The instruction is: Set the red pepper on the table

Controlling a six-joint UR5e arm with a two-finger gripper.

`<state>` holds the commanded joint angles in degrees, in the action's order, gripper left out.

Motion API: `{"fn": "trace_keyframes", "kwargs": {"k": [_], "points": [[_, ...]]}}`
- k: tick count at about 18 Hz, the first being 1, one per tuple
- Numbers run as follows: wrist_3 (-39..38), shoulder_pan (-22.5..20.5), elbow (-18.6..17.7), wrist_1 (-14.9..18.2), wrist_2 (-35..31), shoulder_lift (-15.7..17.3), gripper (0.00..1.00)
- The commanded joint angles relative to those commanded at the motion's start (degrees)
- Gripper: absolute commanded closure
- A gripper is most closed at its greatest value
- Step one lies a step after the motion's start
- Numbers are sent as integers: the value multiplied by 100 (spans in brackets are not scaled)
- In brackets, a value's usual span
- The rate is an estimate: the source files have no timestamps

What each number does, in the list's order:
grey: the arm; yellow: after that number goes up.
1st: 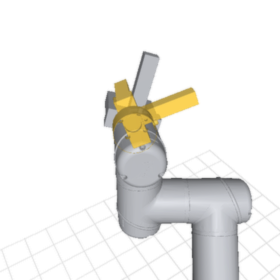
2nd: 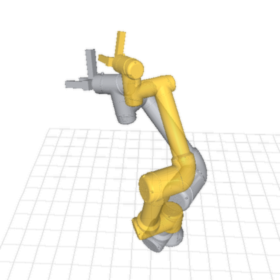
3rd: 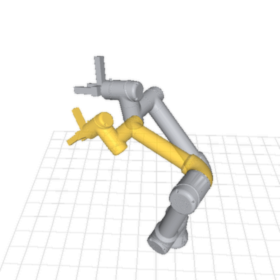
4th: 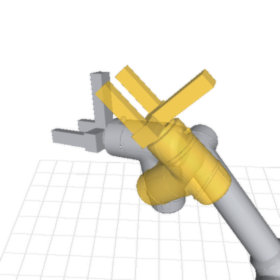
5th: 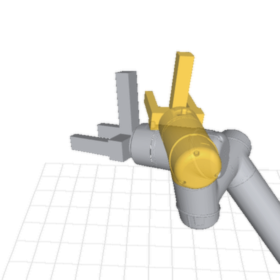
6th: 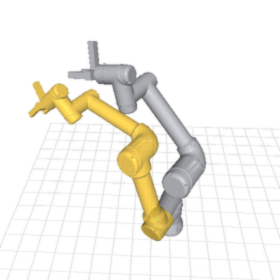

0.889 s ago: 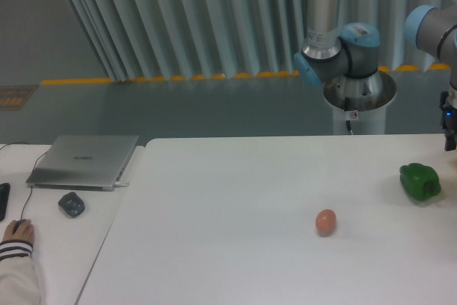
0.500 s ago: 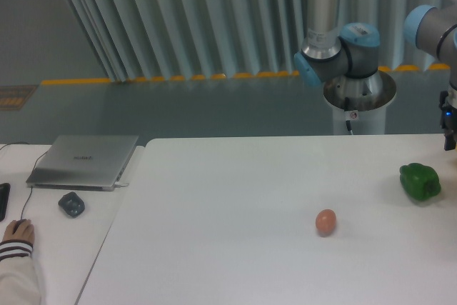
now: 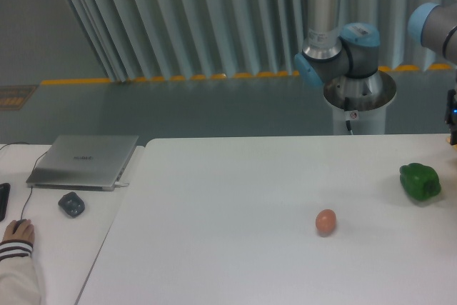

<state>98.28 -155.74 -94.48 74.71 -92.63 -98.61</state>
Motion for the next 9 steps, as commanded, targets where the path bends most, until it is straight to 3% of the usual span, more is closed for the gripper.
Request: {"fn": "trace_keyframes", "kwargs": {"k": [5, 9], "points": [[-370, -456, -377, -26, 61, 114, 0], [-871, -545, -598, -35, 70, 220, 0]]}}
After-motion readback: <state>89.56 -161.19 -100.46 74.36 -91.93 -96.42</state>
